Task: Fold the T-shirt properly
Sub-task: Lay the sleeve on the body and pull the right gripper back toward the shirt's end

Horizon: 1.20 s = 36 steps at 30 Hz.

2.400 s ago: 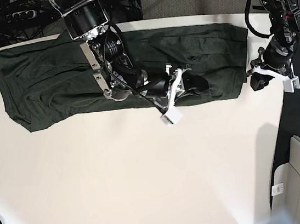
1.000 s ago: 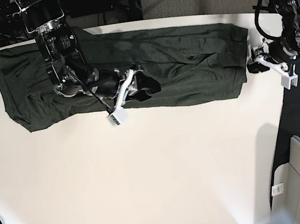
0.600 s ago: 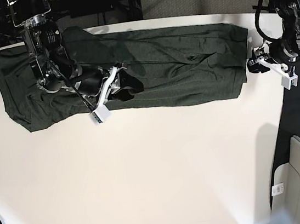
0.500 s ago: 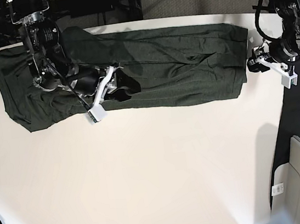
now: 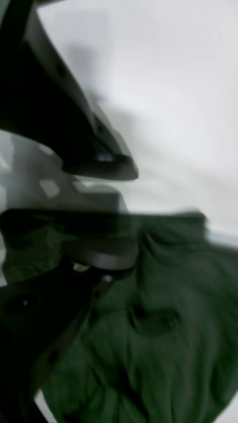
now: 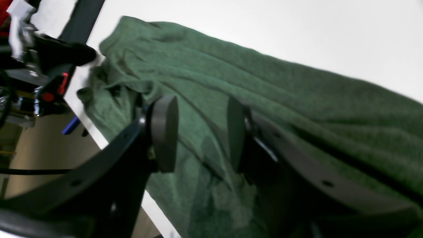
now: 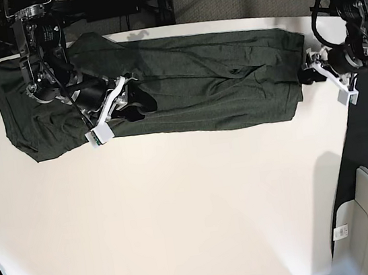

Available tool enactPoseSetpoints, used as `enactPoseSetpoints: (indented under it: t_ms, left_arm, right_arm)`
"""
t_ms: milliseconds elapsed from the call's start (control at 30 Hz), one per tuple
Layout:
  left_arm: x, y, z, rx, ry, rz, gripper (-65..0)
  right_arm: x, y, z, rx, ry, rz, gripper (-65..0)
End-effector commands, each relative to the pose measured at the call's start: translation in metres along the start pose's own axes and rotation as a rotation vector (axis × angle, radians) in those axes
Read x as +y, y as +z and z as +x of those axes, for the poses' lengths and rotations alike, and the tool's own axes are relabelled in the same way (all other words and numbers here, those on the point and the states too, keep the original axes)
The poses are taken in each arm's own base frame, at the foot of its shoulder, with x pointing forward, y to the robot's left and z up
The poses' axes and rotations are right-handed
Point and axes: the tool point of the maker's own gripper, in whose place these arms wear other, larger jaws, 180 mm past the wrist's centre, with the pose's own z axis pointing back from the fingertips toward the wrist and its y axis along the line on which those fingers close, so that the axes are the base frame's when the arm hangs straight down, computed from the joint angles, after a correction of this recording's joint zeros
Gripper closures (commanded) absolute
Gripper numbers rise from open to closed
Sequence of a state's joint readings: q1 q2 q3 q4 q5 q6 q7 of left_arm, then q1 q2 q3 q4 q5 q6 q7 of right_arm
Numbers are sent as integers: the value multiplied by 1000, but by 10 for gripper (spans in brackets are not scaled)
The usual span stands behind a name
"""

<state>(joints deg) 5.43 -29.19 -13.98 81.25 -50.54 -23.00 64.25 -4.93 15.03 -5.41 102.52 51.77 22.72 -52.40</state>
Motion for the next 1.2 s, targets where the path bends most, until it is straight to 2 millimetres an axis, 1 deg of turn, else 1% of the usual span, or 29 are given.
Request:
enactPoseSetpoints:
  t_ms: [0,133,200,267,400,533,600,700,800,867,1033,1167]
  left_arm:
    - [7,4,2,13,-12,18,-286]
    - [13,-1,-9,40,24,18,-285]
    - [12,-1,-10,43,25,17,-285]
    - [10,-2,-15,72,20,11,-285]
    - [-5,-9,-25,105,-19,-39,-284]
    - [-20,-12,-25,103,-40,-66,-284]
    - [-23,-11,-27,116,-48,-69,-284]
    - [-34,-13,-27,117,-57,-89,-284]
    - [-38,-12,-29,129,-66,-94,-284]
    - [-43,-15,-31,132,-58,-107,-284]
    - [-45,-16,-32,132,-54,-113,-284]
    - [-56,-23,-36,128,-37,-140,-284]
  right_arm:
    - [6,3,13,-45,17,23,-252]
    - [6,3,13,-44,15,23,-252]
    - [6,3,13,-44,15,23,-252]
    - [6,3,12,-43,16,24,-252]
    - [6,3,12,-43,16,24,-252]
    - [6,3,12,-43,16,24,-252]
    - [6,3,12,-43,16,24,-252]
    - [6,3,13,-44,17,24,-252]
    - [6,2,14,-45,18,24,-252]
    - [6,2,14,-45,18,24,-252]
    - [7,2,13,-42,17,27,-252]
    - [8,2,11,-39,17,29,-252]
